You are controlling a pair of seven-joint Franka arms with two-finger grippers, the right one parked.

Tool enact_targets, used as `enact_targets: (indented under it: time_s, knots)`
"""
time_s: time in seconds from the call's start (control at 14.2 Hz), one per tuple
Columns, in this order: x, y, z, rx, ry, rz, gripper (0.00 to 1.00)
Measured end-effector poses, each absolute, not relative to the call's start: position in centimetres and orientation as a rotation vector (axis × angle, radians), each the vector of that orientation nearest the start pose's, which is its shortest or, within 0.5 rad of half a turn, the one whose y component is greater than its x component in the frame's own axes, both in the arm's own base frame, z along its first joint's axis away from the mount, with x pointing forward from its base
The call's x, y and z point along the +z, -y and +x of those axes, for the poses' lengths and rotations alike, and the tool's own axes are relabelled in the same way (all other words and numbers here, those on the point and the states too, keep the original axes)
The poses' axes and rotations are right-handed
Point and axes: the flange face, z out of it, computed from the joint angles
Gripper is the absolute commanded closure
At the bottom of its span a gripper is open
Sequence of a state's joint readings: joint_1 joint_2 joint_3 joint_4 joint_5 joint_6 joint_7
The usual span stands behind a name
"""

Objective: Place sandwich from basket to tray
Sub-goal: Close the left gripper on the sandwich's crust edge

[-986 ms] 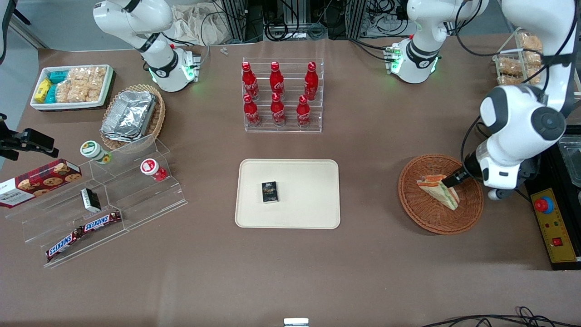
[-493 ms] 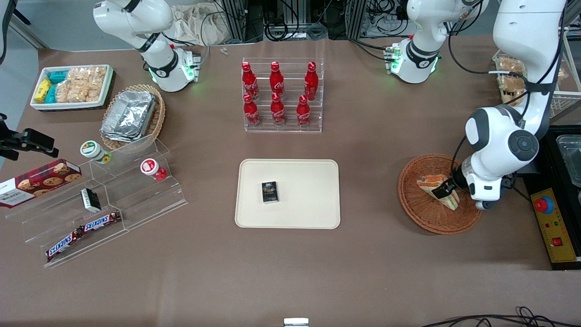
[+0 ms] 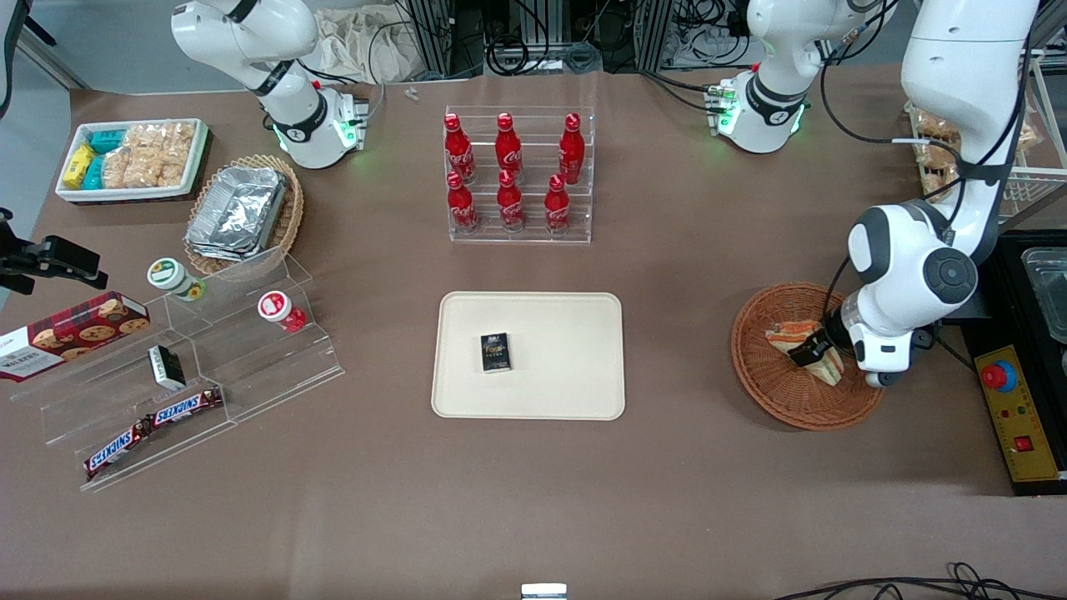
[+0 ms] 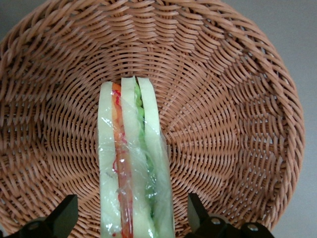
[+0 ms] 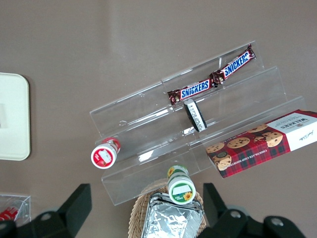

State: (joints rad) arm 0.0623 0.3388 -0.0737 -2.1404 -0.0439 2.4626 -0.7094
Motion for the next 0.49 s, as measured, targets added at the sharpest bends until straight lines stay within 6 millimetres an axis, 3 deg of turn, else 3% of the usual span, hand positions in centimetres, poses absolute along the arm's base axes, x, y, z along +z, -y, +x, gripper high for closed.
enact_targets:
  time_s: [0.07, 0.14, 0.21, 0.28, 0.42, 0.49]
  knots:
    - [24.22, 0.62, 57.06, 0.050, 1.152, -2.969, 0.07]
    - [24.01, 0.62, 57.10, 0.047, 1.165, -2.965, 0.26]
    - [23.76, 0.62, 57.12, 0.047, 1.183, -2.958, 0.52]
    - [23.51, 0.62, 57.13, 0.050, 1.196, -2.952, 0.69]
    - [23.33, 0.62, 57.21, 0.049, 1.206, -2.949, 0.85]
    - [23.42, 0.62, 57.30, 0.045, 1.209, -2.948, 0.88]
